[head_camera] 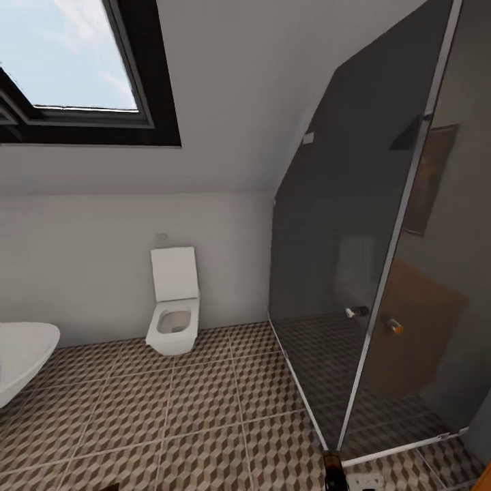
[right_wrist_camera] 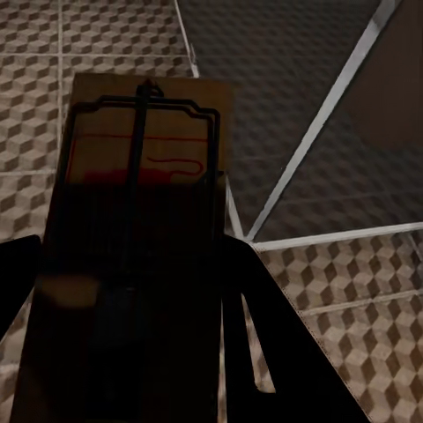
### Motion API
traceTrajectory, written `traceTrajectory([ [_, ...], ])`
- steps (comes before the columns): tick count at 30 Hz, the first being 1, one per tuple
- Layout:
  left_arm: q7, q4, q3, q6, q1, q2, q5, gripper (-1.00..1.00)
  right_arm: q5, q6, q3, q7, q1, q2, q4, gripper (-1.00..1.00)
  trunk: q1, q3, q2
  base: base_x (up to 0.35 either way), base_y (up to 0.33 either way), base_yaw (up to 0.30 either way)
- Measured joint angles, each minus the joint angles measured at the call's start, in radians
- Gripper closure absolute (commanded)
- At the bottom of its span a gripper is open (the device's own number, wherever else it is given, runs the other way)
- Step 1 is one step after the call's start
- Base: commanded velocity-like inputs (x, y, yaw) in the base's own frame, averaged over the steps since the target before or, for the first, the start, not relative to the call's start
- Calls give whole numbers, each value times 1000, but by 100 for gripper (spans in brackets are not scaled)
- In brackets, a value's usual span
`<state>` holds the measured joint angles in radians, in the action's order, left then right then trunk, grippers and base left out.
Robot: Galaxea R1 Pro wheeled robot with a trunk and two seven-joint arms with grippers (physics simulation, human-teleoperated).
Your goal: Take the four mousetraps from the cabinet in the bathroom and place them on the bathroom floor. Make sure all four end up on the same floor surface, and ensure that at least two of them are either under or directly next to the same bathroom sink.
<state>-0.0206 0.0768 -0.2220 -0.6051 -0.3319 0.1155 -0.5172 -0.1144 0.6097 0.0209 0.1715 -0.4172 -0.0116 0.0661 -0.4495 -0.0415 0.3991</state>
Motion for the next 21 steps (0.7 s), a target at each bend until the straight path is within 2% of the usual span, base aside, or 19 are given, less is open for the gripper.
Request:
traceTrajectory([
  [6, 0, 0, 0, 0, 0, 1, 0, 100, 0, 0, 0, -1, 0, 0, 0, 100, 0, 0, 0, 28, 317, 2],
  [21, 0, 0, 0, 0, 0, 2, 0, 100, 0, -1, 1, -2, 0, -1, 0, 100, 0, 0, 0, 203, 277, 1],
])
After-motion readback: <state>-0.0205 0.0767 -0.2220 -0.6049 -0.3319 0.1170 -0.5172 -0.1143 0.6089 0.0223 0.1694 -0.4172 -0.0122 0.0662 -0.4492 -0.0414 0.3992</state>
